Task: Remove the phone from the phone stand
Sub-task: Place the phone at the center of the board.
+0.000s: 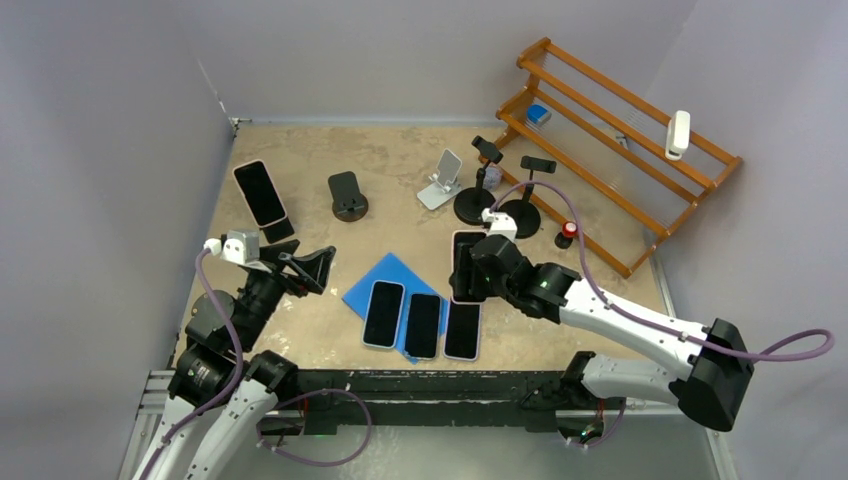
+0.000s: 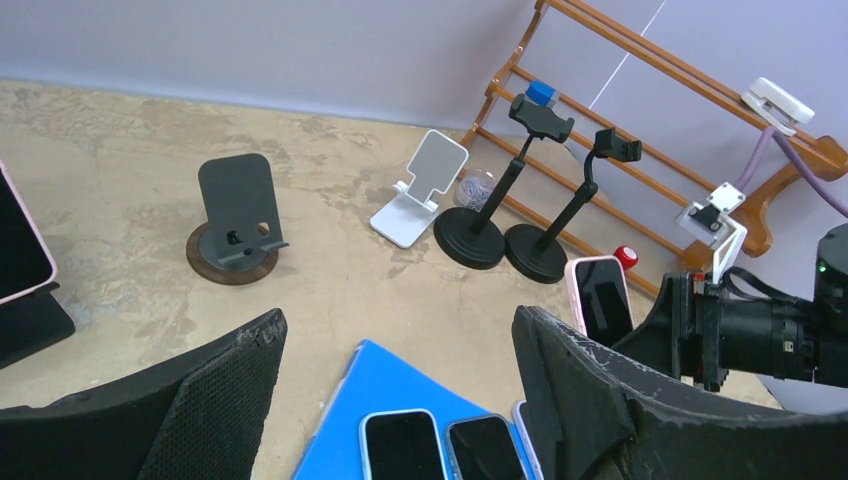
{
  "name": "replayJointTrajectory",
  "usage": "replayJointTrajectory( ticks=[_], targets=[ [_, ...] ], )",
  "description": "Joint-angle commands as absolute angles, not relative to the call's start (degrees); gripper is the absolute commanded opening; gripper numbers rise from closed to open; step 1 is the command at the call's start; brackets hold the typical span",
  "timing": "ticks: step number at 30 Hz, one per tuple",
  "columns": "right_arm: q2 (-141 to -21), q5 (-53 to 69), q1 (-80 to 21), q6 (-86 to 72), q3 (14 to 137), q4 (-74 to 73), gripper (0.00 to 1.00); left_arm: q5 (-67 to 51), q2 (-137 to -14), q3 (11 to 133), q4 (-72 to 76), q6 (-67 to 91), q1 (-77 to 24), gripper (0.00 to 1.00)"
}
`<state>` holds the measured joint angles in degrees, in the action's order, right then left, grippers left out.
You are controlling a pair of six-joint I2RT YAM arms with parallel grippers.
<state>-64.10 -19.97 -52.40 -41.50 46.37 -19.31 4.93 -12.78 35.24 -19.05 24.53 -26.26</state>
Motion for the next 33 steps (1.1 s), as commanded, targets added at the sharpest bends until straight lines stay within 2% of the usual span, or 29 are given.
replayJointTrajectory(
  ticks=[1, 11, 16, 25, 33],
  targets=[
    [-61.0, -18.5, -50.85, -50.21, 44.98, -26.99, 0.5, 4.68, -11.98, 36.83, -18.42, 25.57, -25.93, 0.81],
    [-58.62, -10.44, -47.64, -57.97, 37.16, -32.5, 0.46, 3.9, -11.48, 36.49, -17.88, 25.66, -26.01, 0.81],
    [-61.05, -11.06, -46.72, -57.64, 37.46, -33.75, 0.44, 3.92, -10.52, 36.26, -17.7, 25.67, -26.34, 0.82],
    [-68.95, -11.29, -46.52, -55.17, 39.84, -36.79, 0.5, 4.52, -9.7, 36.22, -17.9, 25.66, -27.23, 0.82],
    [-70.61, -11.02, -44.76, -53.94, 40.33, -36.99, 0.56, 4.82, -9.39, 36.04, -17.64, 25.58, -27.83, 0.82]
  ],
)
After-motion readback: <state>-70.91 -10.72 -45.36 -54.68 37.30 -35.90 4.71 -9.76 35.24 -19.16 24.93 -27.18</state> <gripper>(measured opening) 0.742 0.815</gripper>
